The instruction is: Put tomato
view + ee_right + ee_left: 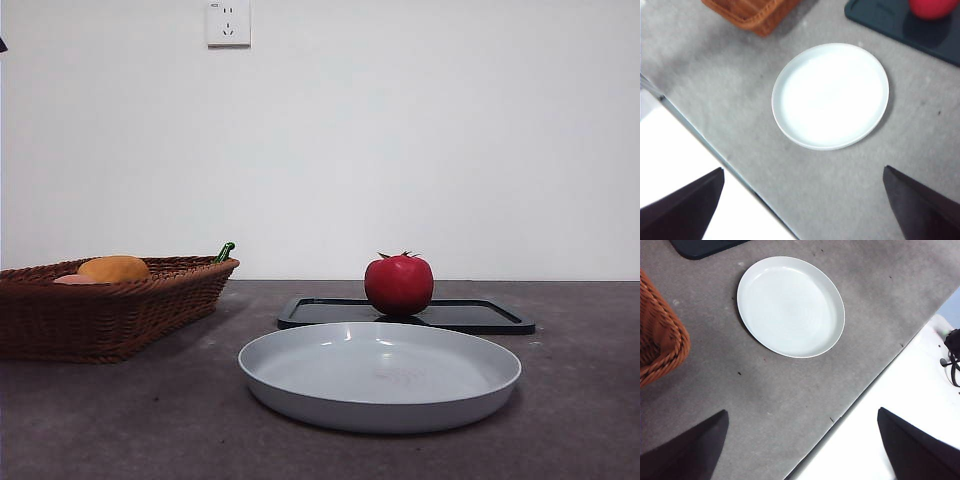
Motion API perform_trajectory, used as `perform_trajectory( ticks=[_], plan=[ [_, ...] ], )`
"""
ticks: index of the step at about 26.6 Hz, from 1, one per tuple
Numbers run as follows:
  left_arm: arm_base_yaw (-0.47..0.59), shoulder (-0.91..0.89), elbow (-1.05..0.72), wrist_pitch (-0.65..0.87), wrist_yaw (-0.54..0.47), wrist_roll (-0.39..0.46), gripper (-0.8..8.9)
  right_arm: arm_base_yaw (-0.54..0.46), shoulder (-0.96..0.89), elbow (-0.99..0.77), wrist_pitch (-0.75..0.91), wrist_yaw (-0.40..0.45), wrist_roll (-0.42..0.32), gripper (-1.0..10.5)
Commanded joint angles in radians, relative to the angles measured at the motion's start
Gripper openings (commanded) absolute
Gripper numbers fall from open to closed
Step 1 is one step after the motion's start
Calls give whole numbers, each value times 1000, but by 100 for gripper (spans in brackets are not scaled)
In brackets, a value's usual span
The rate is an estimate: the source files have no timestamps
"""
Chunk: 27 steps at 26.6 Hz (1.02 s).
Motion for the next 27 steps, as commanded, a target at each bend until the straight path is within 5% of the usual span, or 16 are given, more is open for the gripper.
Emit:
perform_trajectory(
  ticks=[1,8,10,15,18,27],
  plan=[
    [-5,7,19,4,8,6,459,5,-3,8,11,-1,12,504],
    [-5,7,19,4,8,6,458,5,0,8,13,-1,12,496],
    [-5,7,19,3,8,6,437,5,-1,8,14,-1,11,401],
    [-5,7,19,3,8,6,180,5,-1,8,17,-1,11,83],
    [-5,7,19,3,8,6,1,5,-1,8,16,-1,11,8],
    [-5,7,19,4,8,6,8,5,-1,8,29,2,17,8]
  ],
)
